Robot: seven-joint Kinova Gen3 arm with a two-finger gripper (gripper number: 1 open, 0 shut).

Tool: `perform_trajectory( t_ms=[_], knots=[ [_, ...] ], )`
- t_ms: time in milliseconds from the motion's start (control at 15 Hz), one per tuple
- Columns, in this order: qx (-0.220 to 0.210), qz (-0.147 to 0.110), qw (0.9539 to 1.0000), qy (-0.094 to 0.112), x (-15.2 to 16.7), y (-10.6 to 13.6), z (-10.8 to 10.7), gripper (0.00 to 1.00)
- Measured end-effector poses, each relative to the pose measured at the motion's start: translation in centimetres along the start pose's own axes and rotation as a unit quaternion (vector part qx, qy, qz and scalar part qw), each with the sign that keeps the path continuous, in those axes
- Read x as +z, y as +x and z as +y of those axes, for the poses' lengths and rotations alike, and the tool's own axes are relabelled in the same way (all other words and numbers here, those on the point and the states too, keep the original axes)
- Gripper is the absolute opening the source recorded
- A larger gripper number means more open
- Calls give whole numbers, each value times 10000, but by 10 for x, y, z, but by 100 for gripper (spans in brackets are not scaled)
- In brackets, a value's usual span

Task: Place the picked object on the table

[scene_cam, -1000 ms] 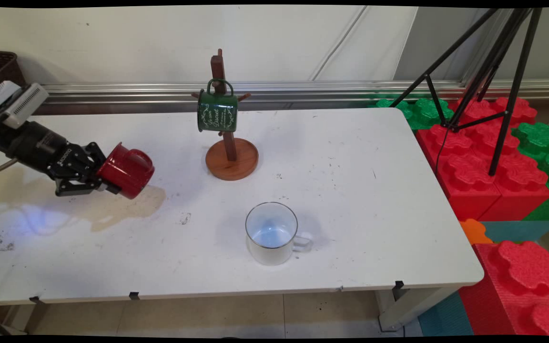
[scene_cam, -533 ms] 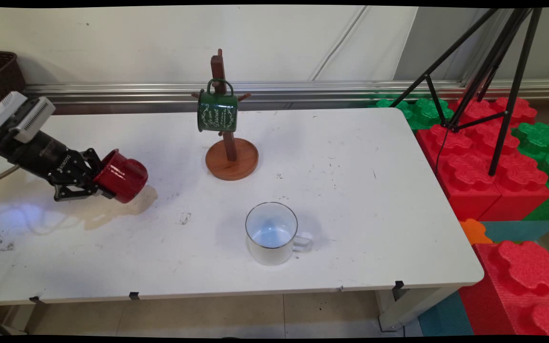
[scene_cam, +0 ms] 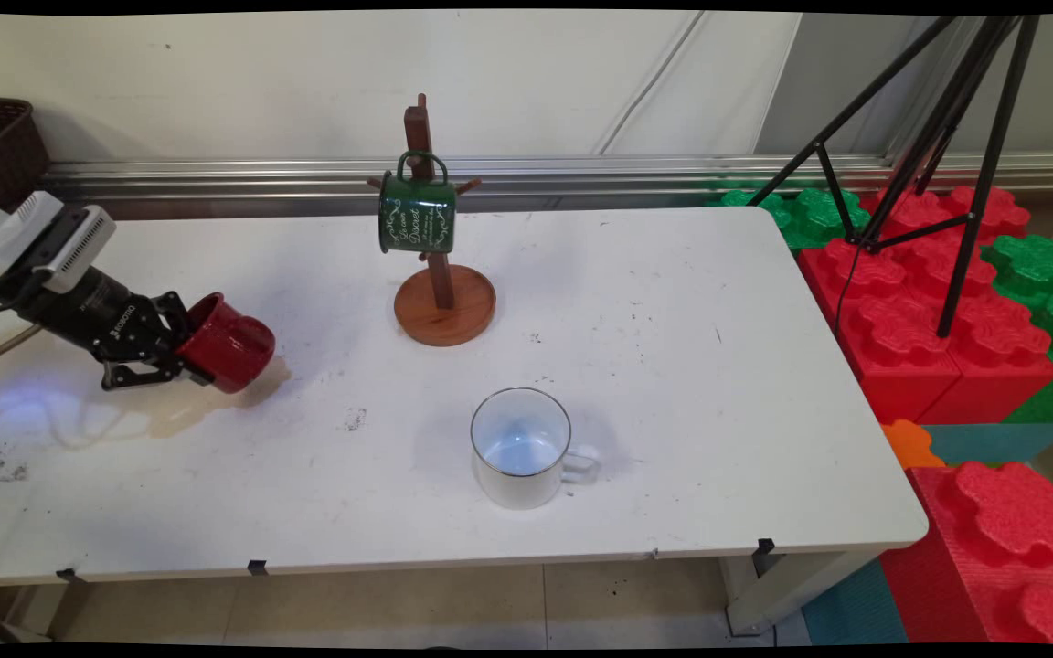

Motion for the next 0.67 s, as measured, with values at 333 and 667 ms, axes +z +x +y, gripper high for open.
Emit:
perform_trajectory(
  t_ms=[333, 667],
  knots=[
    [101, -148, 9998, -26, 6, -1, 0, 0],
    [155, -226, 9996, -39, 13, -1, 0, 0]
  ],
)
